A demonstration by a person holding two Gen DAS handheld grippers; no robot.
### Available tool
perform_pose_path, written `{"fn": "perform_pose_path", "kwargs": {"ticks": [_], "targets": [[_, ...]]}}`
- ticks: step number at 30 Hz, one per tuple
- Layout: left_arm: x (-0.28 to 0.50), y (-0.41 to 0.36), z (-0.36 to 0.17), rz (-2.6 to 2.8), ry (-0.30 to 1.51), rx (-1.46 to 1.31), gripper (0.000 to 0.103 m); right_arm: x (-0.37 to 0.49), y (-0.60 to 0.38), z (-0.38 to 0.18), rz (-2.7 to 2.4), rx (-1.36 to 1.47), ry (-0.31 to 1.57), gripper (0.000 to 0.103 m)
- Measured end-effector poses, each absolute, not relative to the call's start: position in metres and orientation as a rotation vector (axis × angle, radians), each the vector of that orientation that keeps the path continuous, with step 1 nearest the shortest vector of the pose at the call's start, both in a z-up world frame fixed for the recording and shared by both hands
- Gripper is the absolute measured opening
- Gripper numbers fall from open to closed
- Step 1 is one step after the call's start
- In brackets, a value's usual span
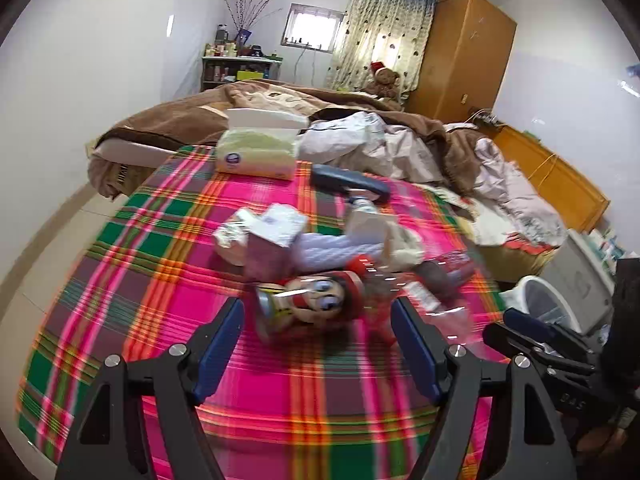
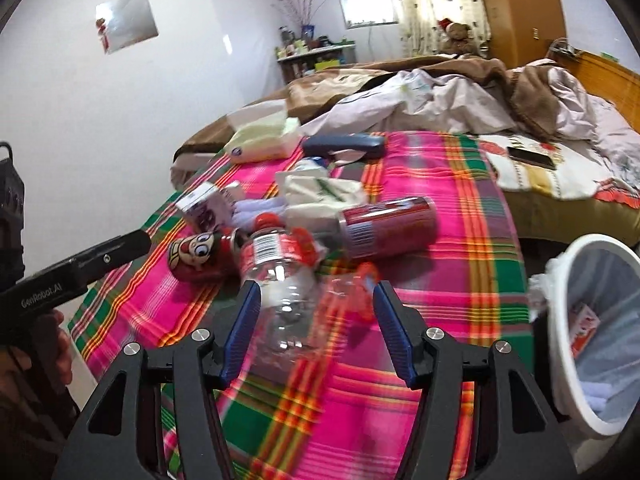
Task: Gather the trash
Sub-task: 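Move both tools back over the plaid cloth toward the remaining trash, then grasp the cartoon-face can with the left tool while the right tool grasps the red-label bottle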
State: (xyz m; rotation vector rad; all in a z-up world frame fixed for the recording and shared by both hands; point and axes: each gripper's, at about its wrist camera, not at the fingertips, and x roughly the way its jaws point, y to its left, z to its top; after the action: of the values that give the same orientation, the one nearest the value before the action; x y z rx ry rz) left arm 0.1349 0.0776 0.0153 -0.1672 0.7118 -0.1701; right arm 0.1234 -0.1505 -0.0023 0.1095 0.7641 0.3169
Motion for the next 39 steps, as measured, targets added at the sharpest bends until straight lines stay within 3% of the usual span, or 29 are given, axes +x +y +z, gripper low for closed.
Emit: {"fn": "perform_pose_path", "kwargs": {"ticks": [14, 29, 39], "targets": [[0.171, 0.087, -0.004, -0.260, 0.795, -0.121, 0.078, 0.143, -0.115, -0.024, 0.328, -0.044, 0.883, 0.065], [0.197, 0.065, -0.023, -0.318, 0.874, -0.012, 0.078, 0.136, -0.130, -0.024, 0.274, 0.016, 0.885, 0.064], [0.173, 0.049, -0.031, -0.451, 0.936, 0.012, 0.078, 0.135, -0.143, -0.024, 0.247, 0.036, 0.892, 0.064]]}}
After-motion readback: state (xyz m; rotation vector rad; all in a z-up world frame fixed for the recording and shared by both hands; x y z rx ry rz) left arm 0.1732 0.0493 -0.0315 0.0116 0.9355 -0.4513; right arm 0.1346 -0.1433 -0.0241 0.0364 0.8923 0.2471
